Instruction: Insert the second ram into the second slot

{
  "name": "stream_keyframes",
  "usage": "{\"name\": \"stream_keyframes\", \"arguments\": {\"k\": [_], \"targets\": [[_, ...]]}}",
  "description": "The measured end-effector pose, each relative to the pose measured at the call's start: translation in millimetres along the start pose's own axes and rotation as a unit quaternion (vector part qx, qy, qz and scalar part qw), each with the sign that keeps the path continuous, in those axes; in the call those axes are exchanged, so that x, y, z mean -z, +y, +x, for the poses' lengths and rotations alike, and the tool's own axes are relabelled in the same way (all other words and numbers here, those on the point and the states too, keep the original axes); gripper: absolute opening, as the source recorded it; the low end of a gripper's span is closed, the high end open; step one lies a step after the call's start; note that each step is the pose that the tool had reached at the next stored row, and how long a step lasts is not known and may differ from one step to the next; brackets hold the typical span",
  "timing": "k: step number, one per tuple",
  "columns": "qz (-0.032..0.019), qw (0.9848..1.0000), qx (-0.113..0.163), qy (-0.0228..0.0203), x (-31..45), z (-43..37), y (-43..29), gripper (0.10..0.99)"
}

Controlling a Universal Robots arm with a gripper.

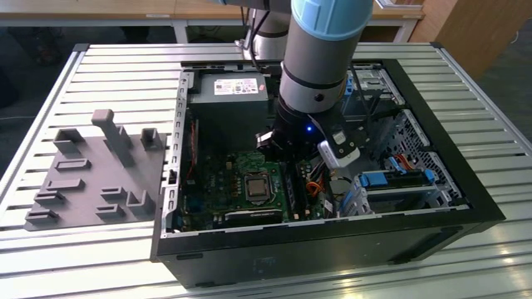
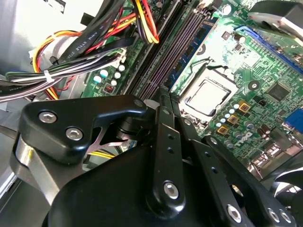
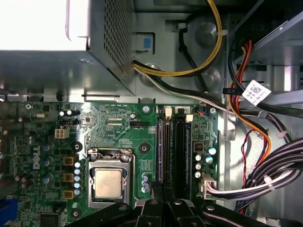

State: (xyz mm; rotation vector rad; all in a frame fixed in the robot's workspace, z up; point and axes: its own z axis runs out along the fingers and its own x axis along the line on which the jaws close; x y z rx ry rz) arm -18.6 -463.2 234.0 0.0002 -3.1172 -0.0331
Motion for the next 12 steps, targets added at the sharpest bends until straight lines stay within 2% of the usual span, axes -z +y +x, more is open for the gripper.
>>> {"name": "stream_keyframes", "arguments": {"k": [12], "targets": [[0.0001, 1.0000, 0.001, 0.0001, -2.6, -4.8, -0.1, 0.114]]}}
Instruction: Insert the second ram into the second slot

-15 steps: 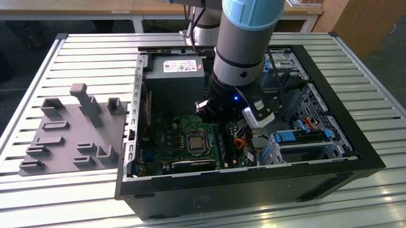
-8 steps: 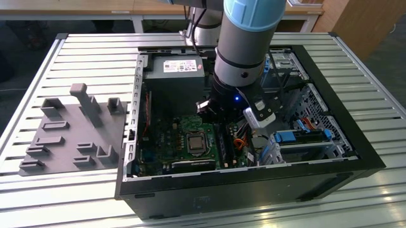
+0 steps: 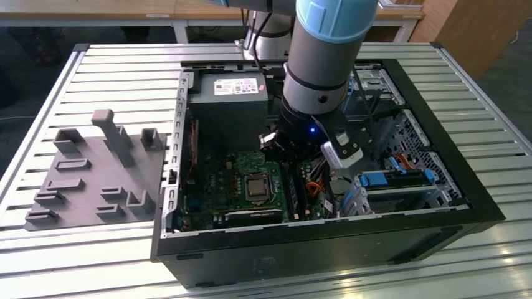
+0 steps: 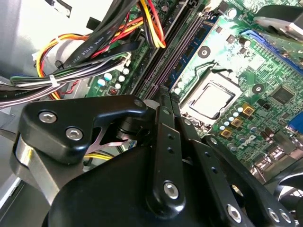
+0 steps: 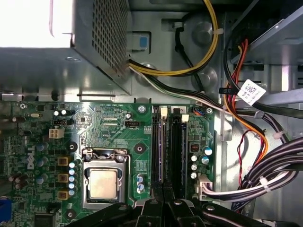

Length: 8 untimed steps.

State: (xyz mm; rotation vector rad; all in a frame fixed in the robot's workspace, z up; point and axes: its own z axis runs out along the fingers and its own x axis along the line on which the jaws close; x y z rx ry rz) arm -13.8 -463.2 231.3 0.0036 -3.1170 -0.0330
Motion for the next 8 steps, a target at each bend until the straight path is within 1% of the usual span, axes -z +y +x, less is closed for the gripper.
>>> {"name": "stream_keyframes", "arguments": {"k": [8], "targets": [[0.0001, 1.0000, 0.000, 0.0002, -3.3, -0.5, -0.1, 0.114]]}}
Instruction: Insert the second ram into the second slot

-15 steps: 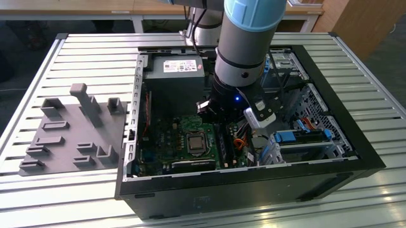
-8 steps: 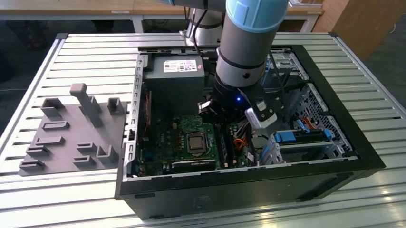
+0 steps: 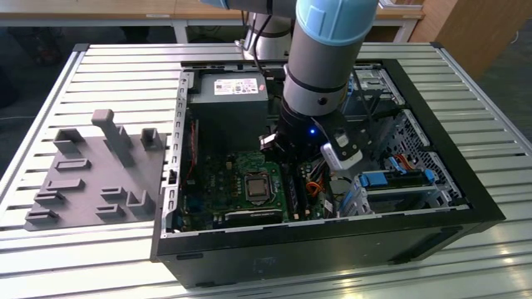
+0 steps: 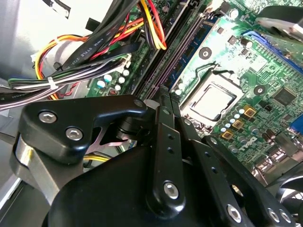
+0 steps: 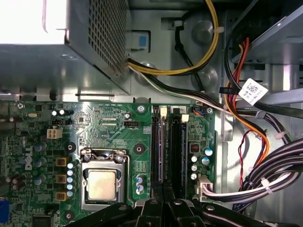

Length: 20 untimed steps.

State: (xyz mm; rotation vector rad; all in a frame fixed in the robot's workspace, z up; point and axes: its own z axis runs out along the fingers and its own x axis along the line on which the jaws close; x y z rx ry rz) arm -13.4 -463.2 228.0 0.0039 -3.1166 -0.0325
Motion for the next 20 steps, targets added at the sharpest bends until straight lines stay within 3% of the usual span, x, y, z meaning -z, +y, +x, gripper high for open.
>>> {"name": "stream_keyframes", "arguments": {"k": [20], "targets": [[0.0018, 1.0000, 0.000, 0.0044, -2.1, -0.2, -1.6, 0.114]]}}
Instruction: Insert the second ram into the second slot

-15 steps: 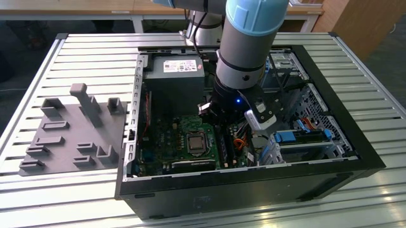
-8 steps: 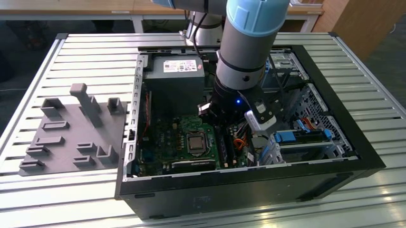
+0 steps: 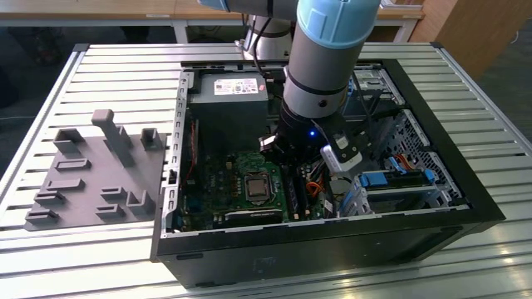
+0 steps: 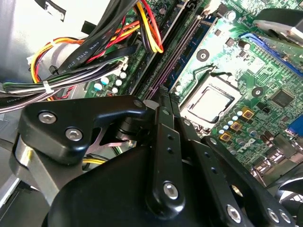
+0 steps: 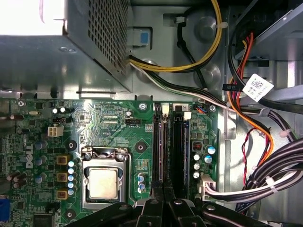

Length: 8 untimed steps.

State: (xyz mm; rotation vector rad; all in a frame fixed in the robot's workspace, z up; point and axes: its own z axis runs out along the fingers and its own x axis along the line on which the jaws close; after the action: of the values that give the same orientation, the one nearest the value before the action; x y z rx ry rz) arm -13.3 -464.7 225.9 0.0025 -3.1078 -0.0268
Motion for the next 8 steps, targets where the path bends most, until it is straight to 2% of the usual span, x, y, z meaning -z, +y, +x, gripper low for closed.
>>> {"name": "stream_keyframes", "arguments": {"k": [8], "targets": [[-0.0002, 1.0000, -0.006, -0.0001, -0.4, -1.0, 0.0, 0.114]]}}
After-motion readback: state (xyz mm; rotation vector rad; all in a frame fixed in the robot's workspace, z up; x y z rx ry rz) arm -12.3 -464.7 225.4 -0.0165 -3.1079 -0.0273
